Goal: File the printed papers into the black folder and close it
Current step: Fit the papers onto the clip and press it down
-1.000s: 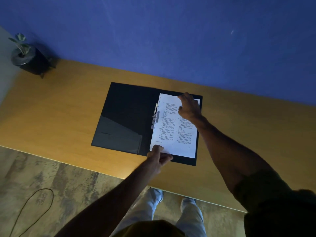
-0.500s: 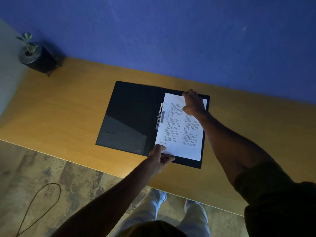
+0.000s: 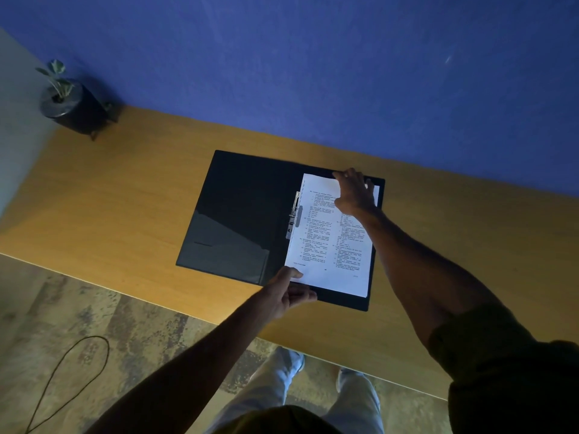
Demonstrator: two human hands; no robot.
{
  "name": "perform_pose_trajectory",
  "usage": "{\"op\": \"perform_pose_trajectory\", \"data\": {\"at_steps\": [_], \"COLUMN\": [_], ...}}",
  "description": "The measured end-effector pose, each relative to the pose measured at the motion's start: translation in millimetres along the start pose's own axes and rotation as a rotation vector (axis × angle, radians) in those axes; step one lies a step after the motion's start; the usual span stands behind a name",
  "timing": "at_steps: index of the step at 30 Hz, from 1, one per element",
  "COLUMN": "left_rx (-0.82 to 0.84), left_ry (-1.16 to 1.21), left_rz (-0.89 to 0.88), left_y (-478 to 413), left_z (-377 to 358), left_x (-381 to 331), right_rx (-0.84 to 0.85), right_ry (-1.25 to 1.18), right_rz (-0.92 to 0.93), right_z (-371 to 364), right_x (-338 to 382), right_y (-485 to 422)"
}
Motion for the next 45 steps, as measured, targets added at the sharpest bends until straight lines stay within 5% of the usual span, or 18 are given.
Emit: {"op": "perform_pose_trajectory", "data": {"at_steps": [5, 9, 12, 22, 45], "left_rx": [-0.113, -0.559, -0.647, -0.489, -0.438], "left_ry": [-0.555, -0.971, -1.147, -1.071, -1.18], "left_rz": [-0.083, -0.534, -0.693, -0.591, -0.592], "left_y": [13, 43, 51, 19, 16], "left_z": [33, 49, 34, 2, -10], "left_x": [-32, -93, -115, -99, -86], "right_rx": [-0.226, -0.441, -0.491, -0.314, -0.287], "right_ry": [-0.378, -0.662, -0.806, -0.809, -0.858], "right_rz": [-0.088, -0.188, -0.354, -0.417, -0.43], "right_z": [9, -10, -39, -68, -69], "right_x": [-18, -43, -64, -75, -70], "right_y": [29, 79, 112, 133, 139]}}
Point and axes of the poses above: each hand's wrist, its own y-axis away from the middle knuckle, its own z-axis out of the back of the hand, x = y × z, the point moved 9 cm from there along -y, towards the middle knuckle, and after that the axes turned 11 degrees about x, right-handed, at the moved point
